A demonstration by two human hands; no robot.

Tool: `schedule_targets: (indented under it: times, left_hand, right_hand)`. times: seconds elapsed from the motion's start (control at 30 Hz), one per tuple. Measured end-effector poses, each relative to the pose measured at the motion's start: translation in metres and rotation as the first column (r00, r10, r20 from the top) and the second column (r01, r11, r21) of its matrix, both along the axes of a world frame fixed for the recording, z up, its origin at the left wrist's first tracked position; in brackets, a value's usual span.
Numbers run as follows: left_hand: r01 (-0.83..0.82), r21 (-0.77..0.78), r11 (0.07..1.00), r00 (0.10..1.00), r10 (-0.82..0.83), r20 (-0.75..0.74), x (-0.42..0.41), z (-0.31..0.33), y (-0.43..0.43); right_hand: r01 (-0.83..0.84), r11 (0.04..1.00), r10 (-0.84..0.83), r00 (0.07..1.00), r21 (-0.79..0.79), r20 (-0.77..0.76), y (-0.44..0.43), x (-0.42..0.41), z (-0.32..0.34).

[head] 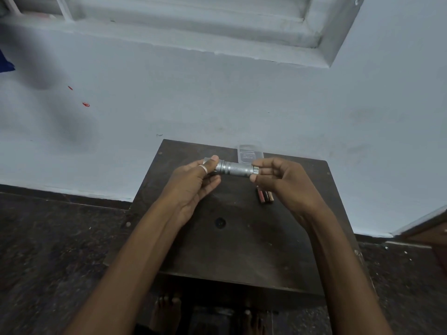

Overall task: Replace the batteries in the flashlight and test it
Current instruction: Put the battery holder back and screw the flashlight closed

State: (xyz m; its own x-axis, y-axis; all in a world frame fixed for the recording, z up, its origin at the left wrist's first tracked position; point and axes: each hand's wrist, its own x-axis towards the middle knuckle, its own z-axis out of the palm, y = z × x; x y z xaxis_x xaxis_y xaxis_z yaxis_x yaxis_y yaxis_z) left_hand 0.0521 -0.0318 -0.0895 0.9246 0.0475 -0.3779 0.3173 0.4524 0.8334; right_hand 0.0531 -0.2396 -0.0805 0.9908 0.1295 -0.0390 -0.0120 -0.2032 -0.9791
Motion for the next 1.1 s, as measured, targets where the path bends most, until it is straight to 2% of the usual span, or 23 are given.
schedule_targets:
  times: [0.13, 0.3, 0.47, 0.6, 0.8, 1.1]
  left_hand:
    - [-0.018, -0.011, 1.0, 1.0, 0.018, 0.019, 0.0002, -0.0003, -0.0006]
    - [-0.006, -0.005, 1.0, 0.999, 0.006, 0.041, 0.0002, -0.0005, -0.0028]
    - [-0.027, -0.013, 1.0, 0.999, 0.028, 0.038, 0.0005, -0.0004, -0.0027]
    - [-0.06, -0.039, 0.997, 0.998, 0.062, 0.031, 0.001, 0.0001, -0.0019]
    - [-0.062, -0.055, 0.997, 0.998, 0.064, 0.029, 0.0006, -0.0001, -0.002]
    - [-0.041, -0.043, 0.998, 0.998, 0.043, 0.048, 0.0004, -0.0001, -0.0036]
  right_hand:
    - [-0.017, 0.995, 0.017, 1.0, -0.102, -0.004, 0.0031, -0.002, 0.0025]
    - [0.011, 0.976, -0.032, 0.995, -0.217, -0.092, 0.0091, -0.0043, 0.0038]
    - [0.048, 0.986, -0.05, 0.999, -0.157, -0.007, 0.0093, -0.0036, 0.0045]
    - [-0.008, 1.0, 0.008, 1.0, 0.016, 0.003, 0.0045, -0.0034, 0.0078]
    - [0.002, 1.0, -0.002, 1.0, 0.003, 0.017, 0.0053, -0.0023, 0.0074]
    - [0.013, 0.988, -0.021, 0.998, -0.151, -0.057, 0.0079, -0.0022, 0.0022]
